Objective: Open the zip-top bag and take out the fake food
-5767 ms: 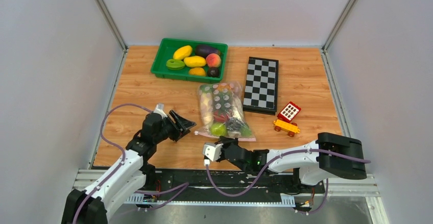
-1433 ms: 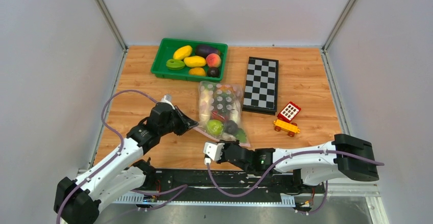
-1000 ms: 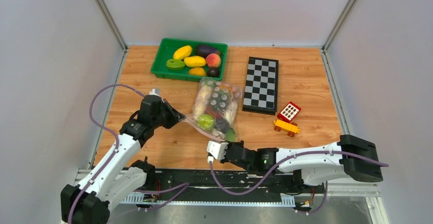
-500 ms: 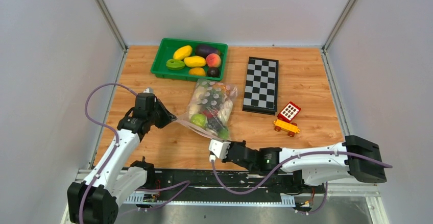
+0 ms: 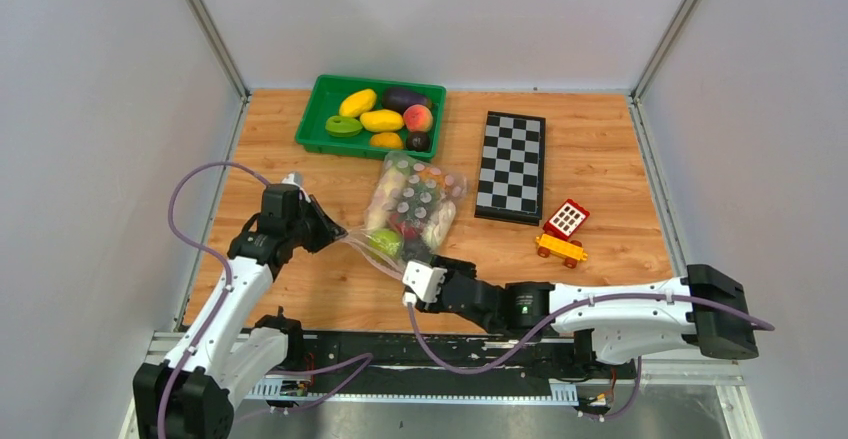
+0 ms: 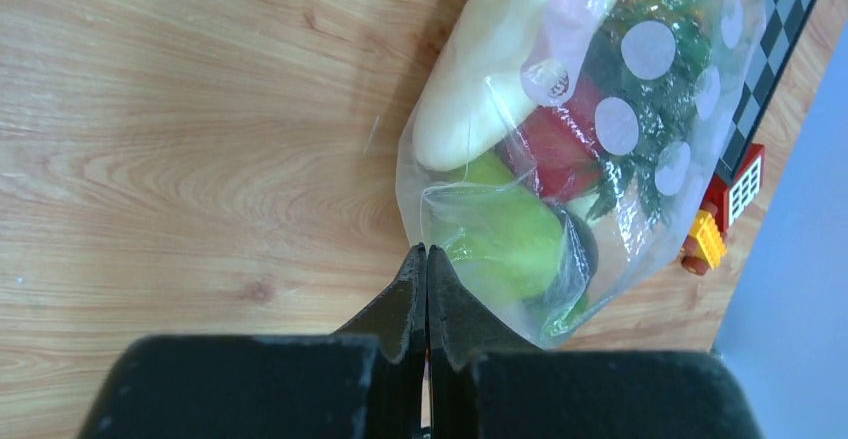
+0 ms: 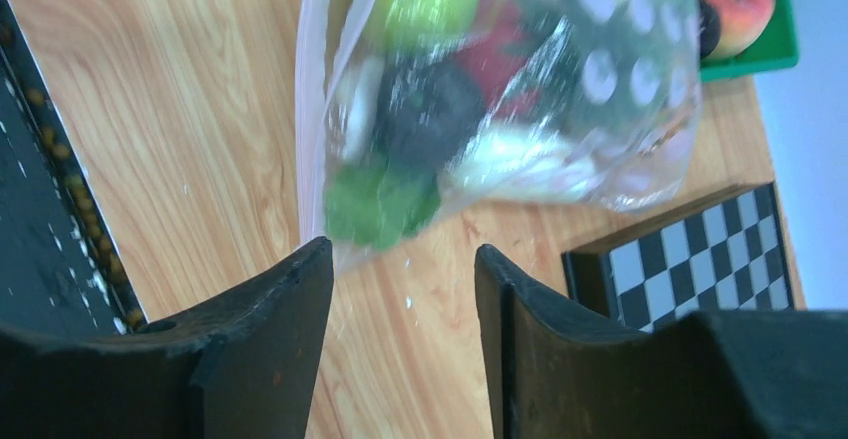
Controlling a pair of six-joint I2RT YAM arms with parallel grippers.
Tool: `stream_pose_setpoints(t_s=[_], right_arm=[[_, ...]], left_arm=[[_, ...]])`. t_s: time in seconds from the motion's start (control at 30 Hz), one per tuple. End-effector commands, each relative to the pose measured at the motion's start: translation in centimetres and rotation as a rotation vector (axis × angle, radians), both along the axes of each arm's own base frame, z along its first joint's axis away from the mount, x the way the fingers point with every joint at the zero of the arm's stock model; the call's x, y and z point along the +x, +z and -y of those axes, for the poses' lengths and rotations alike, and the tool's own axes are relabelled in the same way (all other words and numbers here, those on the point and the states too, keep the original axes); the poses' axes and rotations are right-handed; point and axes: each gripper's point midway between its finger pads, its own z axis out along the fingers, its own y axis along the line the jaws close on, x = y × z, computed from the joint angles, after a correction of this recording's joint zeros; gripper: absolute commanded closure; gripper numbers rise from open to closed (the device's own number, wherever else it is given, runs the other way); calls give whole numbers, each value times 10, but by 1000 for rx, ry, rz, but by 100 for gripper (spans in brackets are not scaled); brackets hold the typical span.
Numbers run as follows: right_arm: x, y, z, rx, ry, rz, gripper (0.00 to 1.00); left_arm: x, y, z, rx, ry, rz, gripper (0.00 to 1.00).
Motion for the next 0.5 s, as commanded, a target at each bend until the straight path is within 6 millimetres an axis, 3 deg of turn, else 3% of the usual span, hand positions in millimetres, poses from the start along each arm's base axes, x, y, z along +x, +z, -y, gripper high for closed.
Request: stream_pose_setpoints(t_s=[0.0, 0.07, 0.17, 0.33, 0.47], right_arm=[[6, 47, -37, 152, -28, 17, 43], [10, 53, -51, 168, -38, 28, 42], [18, 46, -70, 148, -73, 39, 41], [28, 18, -96, 81, -107, 38, 45], [37, 1, -105, 62, -134, 24, 48]], left_arm=[[-5, 8, 10, -59, -54, 53, 100], [-8, 9, 12, -71, -59, 58, 100], [-12, 11, 12, -78, -62, 65, 100], [-16, 13, 13, -83, -71, 71, 100], [-18, 12, 14, -92, -76, 71, 100]])
